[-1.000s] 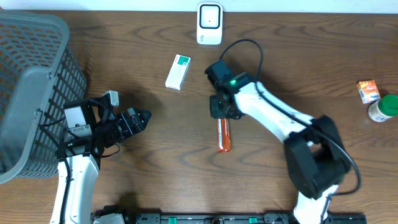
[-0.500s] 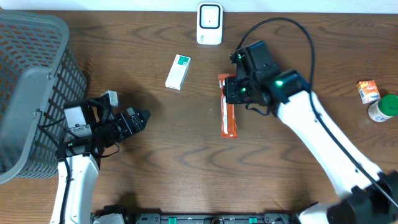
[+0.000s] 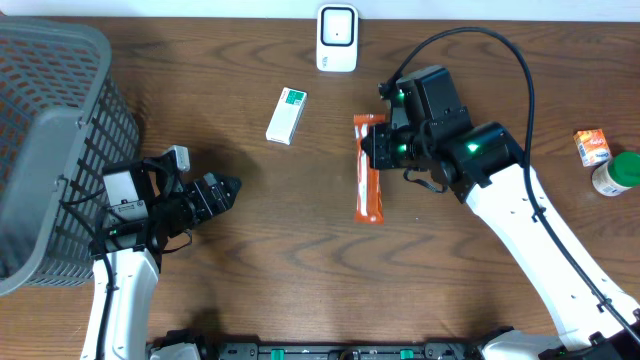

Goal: Scan the item barcode
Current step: 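Lift the bar and carry it up toward the white scanner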

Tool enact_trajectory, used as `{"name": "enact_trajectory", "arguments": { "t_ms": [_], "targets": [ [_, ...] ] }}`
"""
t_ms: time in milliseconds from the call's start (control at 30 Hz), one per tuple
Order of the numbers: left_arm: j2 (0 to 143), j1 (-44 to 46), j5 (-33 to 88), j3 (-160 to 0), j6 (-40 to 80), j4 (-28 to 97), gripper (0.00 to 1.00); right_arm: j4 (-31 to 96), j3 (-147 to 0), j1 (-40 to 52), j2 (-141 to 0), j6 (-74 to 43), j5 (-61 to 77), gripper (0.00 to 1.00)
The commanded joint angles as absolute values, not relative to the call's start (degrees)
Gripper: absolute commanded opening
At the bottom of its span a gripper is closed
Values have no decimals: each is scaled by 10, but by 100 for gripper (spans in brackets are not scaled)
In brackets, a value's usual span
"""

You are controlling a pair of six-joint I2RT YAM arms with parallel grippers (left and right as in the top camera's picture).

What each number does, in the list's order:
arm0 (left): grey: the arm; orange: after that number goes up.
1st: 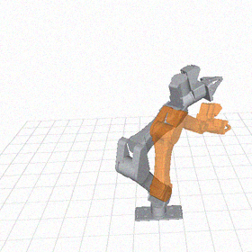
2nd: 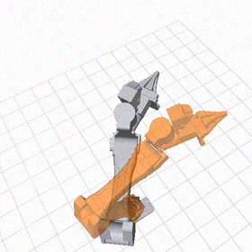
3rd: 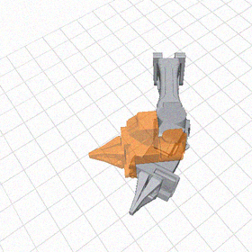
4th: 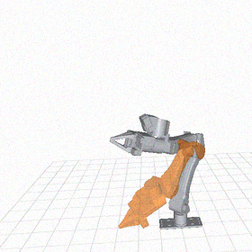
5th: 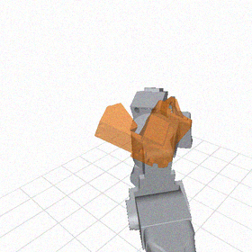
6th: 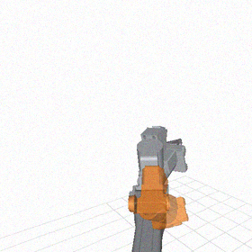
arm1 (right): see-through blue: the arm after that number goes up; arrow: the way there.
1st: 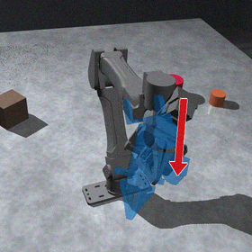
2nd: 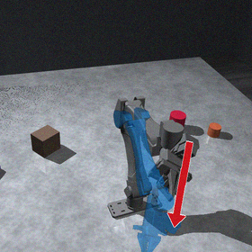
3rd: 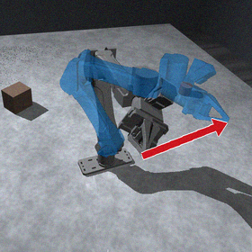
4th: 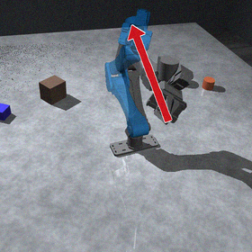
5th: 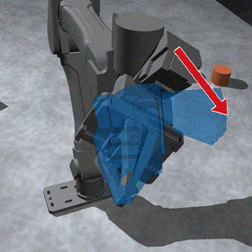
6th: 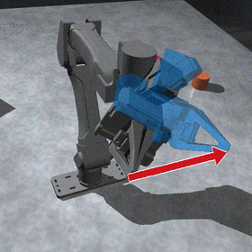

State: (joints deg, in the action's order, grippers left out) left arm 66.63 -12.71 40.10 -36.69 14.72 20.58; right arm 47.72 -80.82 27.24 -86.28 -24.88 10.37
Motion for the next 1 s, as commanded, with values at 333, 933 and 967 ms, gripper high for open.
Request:
{"name": "enact_trajectory", "arguments": {
  "t_ms": [333,933,967],
  "targets": [
    [662,-132,391,-367,135,205,86,216,-807,278,-949,-130,-163,9],
    [662,-132,391,-367,135,205,86,-308,-807,282,-1183,187,-272,29],
    [662,-132,391,-367,135,205,86,-294,-807,282,-1183,185,-272,32]
  ]
}}
